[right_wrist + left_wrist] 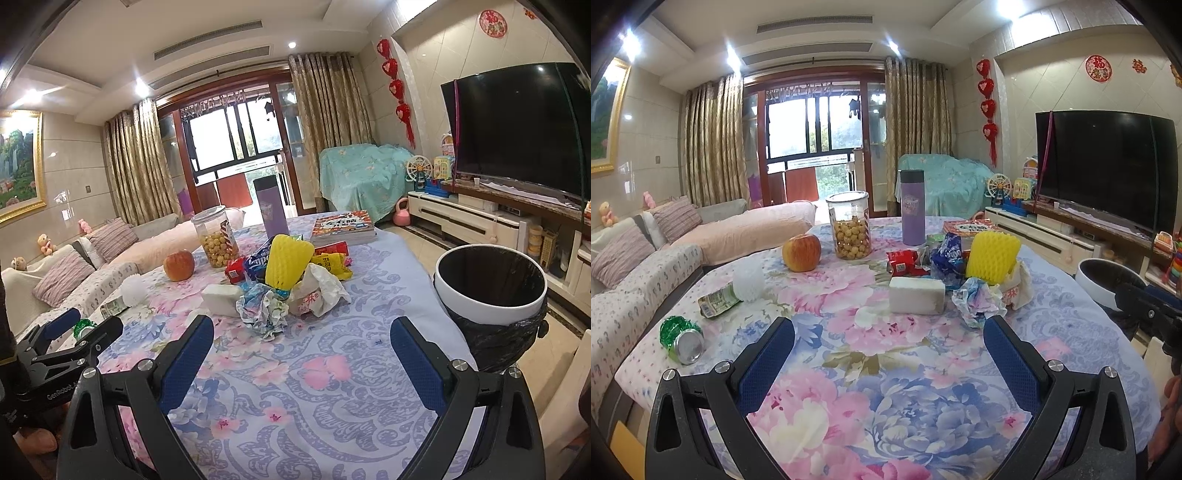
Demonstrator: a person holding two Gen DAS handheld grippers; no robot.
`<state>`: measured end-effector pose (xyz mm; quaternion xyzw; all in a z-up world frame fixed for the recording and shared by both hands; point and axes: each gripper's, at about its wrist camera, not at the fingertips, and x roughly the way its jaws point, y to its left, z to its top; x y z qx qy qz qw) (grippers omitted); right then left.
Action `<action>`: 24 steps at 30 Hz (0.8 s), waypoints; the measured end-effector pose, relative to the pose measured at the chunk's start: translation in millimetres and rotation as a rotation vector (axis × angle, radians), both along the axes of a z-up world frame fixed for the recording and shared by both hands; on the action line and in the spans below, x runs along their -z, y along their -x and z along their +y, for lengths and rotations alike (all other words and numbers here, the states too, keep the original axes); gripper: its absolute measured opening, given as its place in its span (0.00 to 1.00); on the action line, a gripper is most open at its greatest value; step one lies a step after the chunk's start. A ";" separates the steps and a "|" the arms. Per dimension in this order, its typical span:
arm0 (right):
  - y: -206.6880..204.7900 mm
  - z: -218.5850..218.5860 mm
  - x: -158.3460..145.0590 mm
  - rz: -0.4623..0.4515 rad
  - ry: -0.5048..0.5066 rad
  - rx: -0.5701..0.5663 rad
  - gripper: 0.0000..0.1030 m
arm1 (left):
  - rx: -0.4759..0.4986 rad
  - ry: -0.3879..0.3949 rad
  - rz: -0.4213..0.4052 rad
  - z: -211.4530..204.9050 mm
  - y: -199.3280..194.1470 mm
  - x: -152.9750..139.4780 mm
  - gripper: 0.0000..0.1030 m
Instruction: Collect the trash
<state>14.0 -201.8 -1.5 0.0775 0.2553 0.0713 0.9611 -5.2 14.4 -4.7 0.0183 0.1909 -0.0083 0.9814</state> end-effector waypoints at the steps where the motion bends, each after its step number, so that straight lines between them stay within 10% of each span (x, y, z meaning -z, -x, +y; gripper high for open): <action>1: -0.1 0.5 0.7 0.002 0.000 -0.002 0.95 | -0.002 0.000 0.004 0.3 -1.1 0.5 1.00; 20: -56.4 8.8 25.2 0.118 -0.045 -0.077 0.92 | 0.001 -0.011 0.179 14.3 -76.6 20.1 0.99; 24: -71.5 17.4 34.3 0.161 -0.050 -0.110 0.79 | 0.030 -0.028 0.215 16.0 -103.2 22.1 0.99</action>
